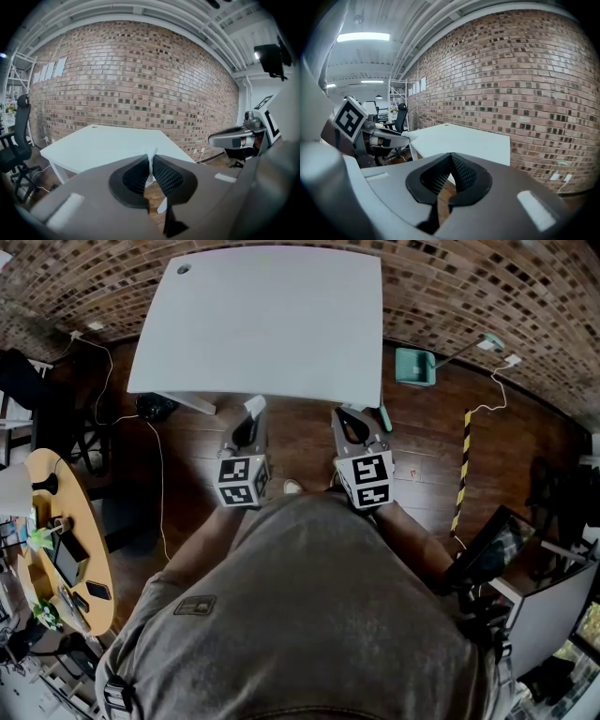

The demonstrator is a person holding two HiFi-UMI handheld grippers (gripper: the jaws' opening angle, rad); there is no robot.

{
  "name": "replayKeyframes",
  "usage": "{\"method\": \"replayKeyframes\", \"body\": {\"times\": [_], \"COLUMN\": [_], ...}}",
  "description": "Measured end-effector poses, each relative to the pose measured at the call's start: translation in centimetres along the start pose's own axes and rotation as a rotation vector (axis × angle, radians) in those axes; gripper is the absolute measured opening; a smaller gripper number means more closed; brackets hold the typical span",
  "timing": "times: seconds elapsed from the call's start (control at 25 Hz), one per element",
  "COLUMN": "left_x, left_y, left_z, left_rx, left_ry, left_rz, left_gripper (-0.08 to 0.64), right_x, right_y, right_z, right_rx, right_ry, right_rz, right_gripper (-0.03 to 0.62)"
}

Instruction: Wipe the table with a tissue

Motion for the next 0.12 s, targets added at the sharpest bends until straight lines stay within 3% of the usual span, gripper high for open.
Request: {"method": "replayKeyframes", "body": {"times": [0.12], "left_x": [-0.12], "left_y": [-0.11], "left_z": [0.04], "left_rx": [0.006], "left_ry": [0.006], "left_rz": [-0.003], "left_gripper": [0.023], "right_x": [-0.06], "right_y": [-0.24], "right_z": [-0.34], "right_rx": [0.010], "right_ry": [0.008], "right_rz": [0.005], "right_gripper": [0.014]}}
Point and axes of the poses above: the fingertips, and each gripper's own axes: x forward along the fingers, y to its right, z out of its underside, the point moved 9 cm from there along -x, backward along the fingers, and after that the axes turned 4 degrees about -x, right-handed, at the moved point
